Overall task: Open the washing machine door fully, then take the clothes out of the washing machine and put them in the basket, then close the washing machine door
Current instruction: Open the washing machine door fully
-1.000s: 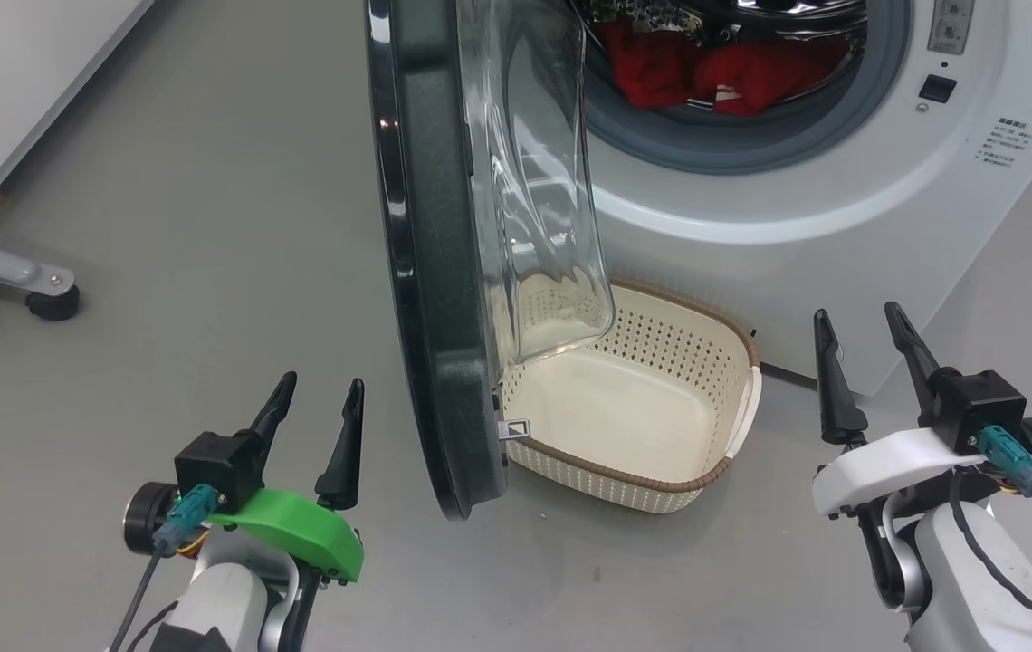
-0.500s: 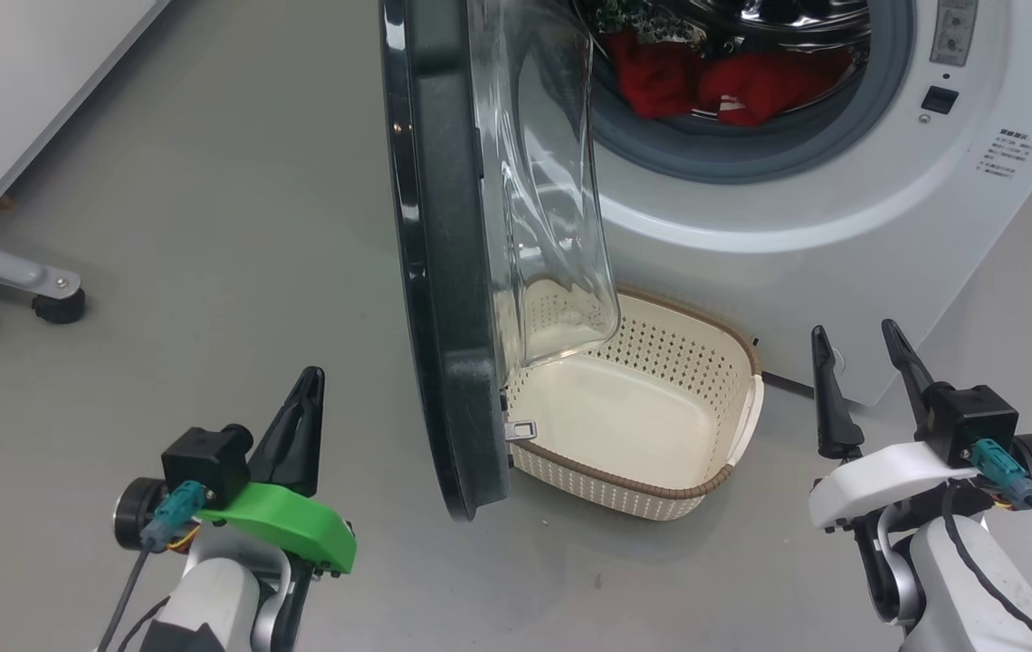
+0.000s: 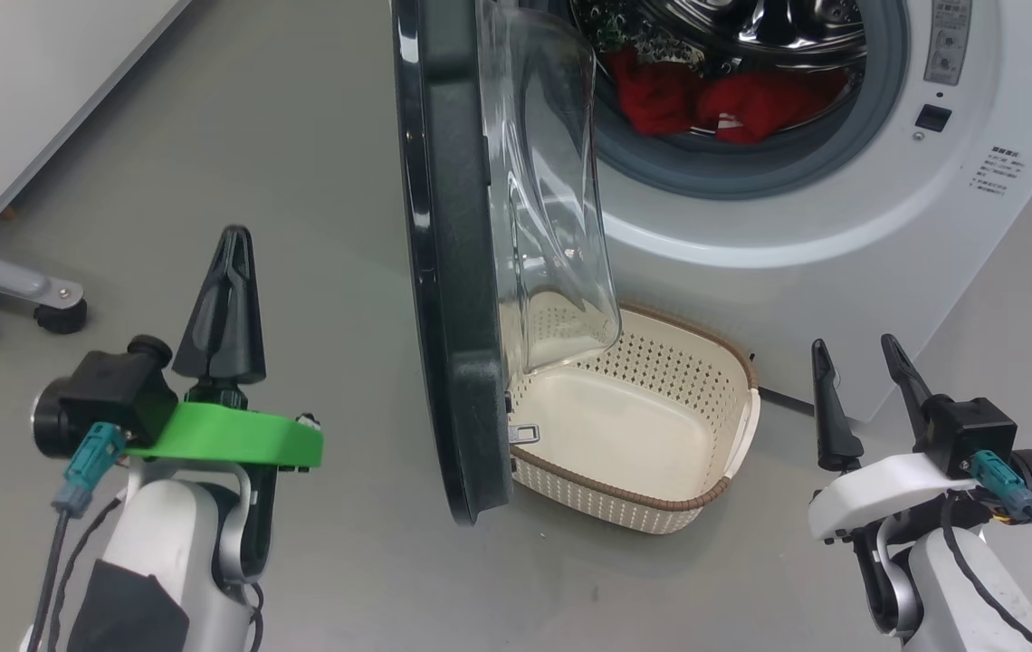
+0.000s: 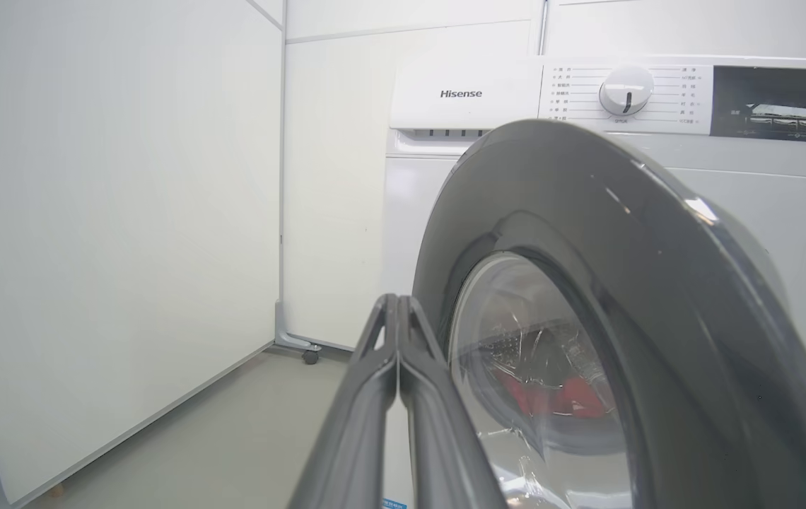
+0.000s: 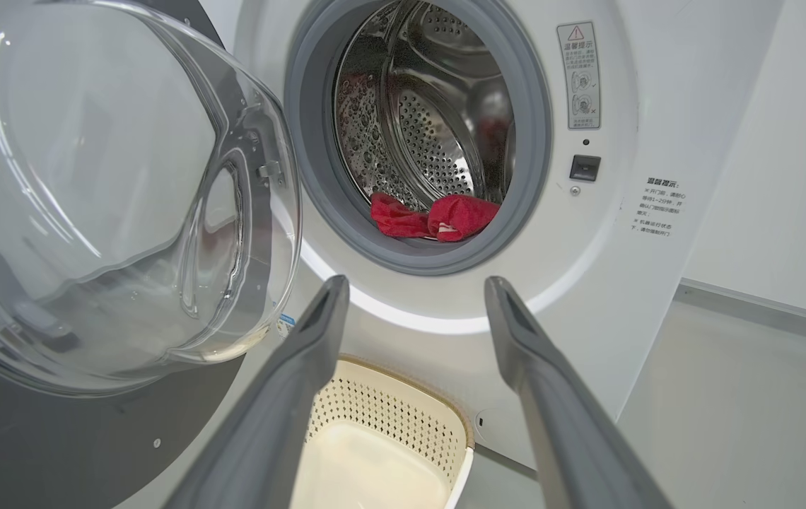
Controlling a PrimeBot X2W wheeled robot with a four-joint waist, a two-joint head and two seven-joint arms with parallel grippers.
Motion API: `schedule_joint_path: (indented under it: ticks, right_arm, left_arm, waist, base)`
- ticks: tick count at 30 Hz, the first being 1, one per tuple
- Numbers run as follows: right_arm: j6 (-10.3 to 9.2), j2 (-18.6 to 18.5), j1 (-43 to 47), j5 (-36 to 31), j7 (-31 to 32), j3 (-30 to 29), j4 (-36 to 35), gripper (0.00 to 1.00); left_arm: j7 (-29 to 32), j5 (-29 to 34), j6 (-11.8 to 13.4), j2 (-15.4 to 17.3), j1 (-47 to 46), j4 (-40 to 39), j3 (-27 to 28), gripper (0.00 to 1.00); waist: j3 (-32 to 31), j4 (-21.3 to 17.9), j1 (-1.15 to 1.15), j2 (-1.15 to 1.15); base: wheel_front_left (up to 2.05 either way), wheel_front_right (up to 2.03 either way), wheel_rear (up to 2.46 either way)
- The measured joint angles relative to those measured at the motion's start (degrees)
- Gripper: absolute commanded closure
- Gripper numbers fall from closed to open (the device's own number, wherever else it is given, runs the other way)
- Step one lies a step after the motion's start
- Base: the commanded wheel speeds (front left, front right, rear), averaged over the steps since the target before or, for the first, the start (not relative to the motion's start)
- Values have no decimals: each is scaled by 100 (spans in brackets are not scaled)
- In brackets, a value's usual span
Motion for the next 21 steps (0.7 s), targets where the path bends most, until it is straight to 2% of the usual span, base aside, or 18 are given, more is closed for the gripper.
schedule_joint_path:
  ticks: [6, 11, 21]
  right_arm:
    - [53, 105, 115, -48, 0, -22, 31, 0]
    - [74, 133, 131, -146, 0, -23, 51, 0]
    - [158, 211, 216, -250, 0, -16, 109, 0]
  left_arm:
    - [-2, 285, -31, 1, -157, -832, -70, 100]
    - [-5, 425, -166, 3, -213, -1282, -279, 100]
    - [-7, 560, -375, 21, -193, -1994, -1199, 100]
  waist:
    - [-118, -8, 0, 0]
    - [-191, -38, 0, 0]
    - [-291, -224, 0, 0]
  base:
    - [0, 0, 0]
    - [0, 0, 0]
    - [0, 0, 0]
